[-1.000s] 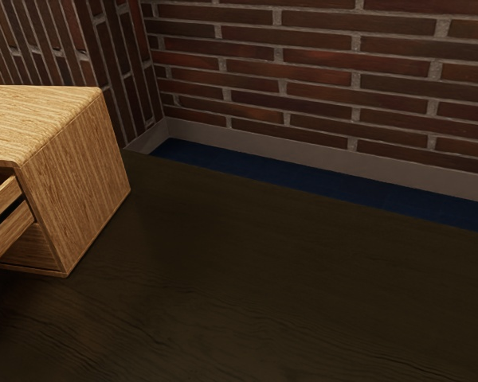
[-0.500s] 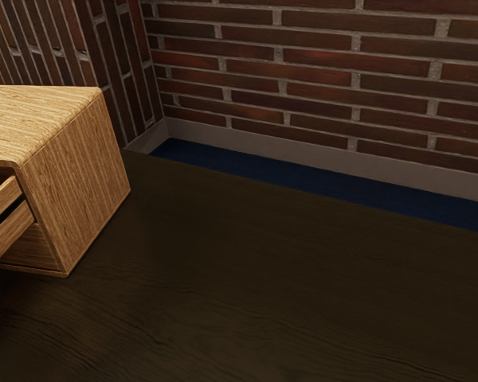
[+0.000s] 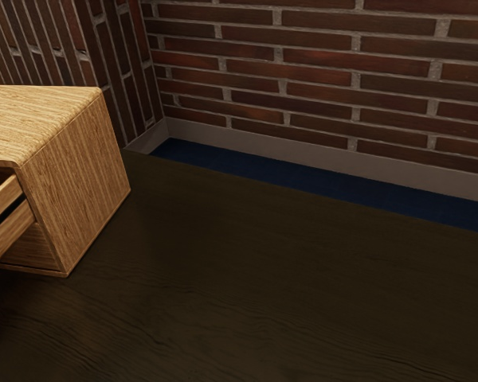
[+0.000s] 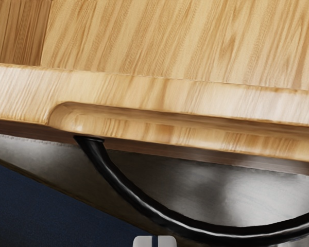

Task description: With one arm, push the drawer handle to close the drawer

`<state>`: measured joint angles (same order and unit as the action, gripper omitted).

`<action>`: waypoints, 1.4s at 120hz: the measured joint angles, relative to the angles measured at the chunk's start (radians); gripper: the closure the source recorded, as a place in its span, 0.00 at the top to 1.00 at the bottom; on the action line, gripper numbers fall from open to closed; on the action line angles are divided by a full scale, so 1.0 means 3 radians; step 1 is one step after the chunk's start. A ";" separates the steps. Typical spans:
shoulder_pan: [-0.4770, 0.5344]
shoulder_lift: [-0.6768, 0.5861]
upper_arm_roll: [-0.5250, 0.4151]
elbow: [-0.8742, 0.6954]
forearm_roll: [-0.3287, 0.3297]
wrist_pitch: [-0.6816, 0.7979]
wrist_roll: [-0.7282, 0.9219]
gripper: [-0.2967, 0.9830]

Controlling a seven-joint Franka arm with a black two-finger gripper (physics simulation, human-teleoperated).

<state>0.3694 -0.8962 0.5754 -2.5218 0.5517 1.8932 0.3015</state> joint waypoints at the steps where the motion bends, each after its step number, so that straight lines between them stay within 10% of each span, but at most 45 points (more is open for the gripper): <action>1: -0.0001 0.0002 0.0000 0.0002 0.0000 0.0001 0.0001 0.15; 168: -0.0471 0.0892 0.0018 0.0530 -0.0214 0.0233 0.0143 0.15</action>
<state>0.2280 -0.6285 0.5810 -2.3627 0.4875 1.9630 0.3444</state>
